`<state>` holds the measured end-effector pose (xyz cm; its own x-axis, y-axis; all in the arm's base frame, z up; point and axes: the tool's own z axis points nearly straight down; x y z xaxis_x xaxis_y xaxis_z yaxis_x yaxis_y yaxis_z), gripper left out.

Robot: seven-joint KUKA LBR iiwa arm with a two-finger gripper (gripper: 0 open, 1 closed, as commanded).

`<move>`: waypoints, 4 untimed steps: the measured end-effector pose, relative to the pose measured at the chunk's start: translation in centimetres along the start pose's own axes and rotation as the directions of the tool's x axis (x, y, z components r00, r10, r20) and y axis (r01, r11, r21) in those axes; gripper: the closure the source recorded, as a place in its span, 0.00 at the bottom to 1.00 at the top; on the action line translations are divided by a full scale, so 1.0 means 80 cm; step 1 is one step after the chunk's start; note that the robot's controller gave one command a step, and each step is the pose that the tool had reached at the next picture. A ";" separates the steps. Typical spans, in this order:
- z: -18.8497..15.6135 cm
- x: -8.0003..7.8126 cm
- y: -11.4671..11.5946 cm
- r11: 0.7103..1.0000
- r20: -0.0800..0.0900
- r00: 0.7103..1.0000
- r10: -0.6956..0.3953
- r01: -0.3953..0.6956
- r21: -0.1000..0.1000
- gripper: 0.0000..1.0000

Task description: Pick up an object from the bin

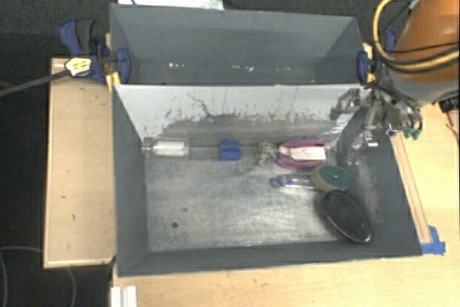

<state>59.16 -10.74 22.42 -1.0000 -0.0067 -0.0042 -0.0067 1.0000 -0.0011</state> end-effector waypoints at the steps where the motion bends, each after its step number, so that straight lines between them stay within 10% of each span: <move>1: 0.160 0.013 -0.016 0.999 0.011 0.999 -0.037 0.037 0.001 0.00; 2: 0.162 0.015 -0.017 0.999 0.003 0.999 -0.039 0.039 0.000 1.00; 3: 0.058 0.080 0.112 0.976 -0.002 0.976 0.217 -0.217 -0.004 1.00; 4: -0.154 0.084 0.113 0.963 0.005 0.963 0.268 -0.268 -0.002 1.00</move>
Offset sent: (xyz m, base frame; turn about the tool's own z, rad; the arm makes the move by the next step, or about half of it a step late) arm -0.0157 -0.0141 -0.1481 -0.0365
